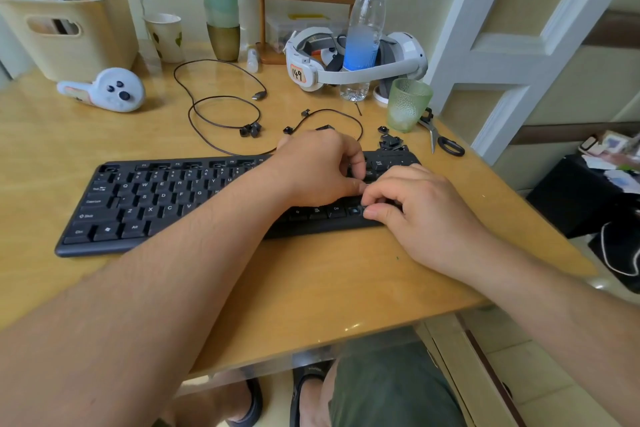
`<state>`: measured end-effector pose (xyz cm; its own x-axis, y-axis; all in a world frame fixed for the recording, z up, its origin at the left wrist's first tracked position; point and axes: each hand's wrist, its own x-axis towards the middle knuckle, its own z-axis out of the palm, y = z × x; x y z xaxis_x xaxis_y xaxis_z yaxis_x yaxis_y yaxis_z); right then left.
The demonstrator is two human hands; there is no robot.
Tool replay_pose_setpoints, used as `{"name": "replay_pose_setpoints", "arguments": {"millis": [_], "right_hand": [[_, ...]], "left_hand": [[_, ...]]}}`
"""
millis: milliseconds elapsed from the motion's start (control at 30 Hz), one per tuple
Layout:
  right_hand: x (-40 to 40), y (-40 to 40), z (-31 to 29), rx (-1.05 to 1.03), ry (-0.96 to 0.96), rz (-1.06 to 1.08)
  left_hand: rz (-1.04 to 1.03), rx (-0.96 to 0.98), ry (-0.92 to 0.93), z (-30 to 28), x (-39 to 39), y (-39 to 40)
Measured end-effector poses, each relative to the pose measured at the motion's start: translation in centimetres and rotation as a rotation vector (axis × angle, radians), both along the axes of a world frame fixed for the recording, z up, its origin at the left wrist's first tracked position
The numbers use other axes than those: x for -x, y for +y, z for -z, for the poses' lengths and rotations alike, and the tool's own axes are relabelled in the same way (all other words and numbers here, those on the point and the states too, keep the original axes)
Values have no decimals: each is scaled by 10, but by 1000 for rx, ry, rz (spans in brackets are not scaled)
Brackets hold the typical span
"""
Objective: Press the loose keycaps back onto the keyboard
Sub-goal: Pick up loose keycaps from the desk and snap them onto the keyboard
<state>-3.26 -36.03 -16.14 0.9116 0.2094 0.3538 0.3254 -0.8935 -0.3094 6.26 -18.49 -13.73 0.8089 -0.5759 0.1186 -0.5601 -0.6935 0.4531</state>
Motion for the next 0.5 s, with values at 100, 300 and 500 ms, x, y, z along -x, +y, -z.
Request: {"name": "replay_pose_setpoints", "arguments": {"millis": [100, 300, 500], "right_hand": [[-3, -4, -13, -53, 75, 58], [-9, -17, -33, -362, 186, 83], [-7, -11, -30, -618, 220, 52]], "left_hand": [[21, 63, 54, -2, -2, 4], [100, 212, 214, -11, -5, 14], [181, 402, 397, -13, -3, 13]]}}
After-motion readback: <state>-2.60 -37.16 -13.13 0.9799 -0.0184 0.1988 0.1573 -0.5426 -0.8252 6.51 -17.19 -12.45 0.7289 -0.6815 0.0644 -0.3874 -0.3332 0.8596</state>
